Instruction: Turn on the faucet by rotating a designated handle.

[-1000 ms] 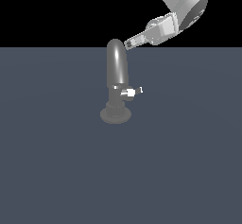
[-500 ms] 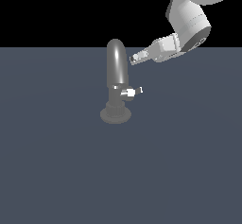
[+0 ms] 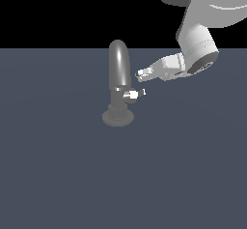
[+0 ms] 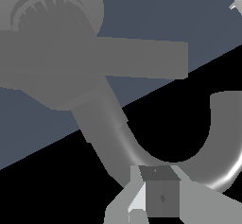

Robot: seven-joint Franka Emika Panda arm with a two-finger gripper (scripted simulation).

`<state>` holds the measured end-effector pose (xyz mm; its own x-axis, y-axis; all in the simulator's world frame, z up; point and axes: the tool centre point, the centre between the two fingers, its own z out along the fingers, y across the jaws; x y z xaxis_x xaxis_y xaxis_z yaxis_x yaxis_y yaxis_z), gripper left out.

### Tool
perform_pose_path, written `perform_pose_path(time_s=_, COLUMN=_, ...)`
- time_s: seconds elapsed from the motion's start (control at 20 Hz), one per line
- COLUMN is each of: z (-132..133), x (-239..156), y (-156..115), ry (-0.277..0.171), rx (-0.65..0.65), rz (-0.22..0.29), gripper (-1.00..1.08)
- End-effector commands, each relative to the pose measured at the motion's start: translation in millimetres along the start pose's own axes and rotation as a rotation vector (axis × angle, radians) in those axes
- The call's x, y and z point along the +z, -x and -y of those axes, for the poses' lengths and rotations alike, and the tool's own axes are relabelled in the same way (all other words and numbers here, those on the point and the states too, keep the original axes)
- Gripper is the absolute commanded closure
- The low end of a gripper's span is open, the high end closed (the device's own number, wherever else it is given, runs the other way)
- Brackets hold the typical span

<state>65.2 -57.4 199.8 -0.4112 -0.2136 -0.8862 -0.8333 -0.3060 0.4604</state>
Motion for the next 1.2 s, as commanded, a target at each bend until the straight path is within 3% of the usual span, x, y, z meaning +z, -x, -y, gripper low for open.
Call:
perform_pose_path(time_s=0.0, z=3.2, x=-0.6, y=-10.0, ry=-0.015, rx=0.029, rz=0.033, gripper=1.08)
perform_pose_path(time_s=0.35, z=6.7, x=-0.7, y=-23.8, ry=-0.033, rx=0.066, rz=0.076, gripper=1.08)
perform_pose_path(time_s=0.65, z=6.8, x=-0.7, y=-24.6, ry=-0.034, rx=0.068, rz=0.078, gripper=1.08)
perform_pose_path(time_s=1.15, z=-4.6, x=2.4, y=-54.7, ry=-0.034, rx=0.068, rz=0.079, gripper=1.08)
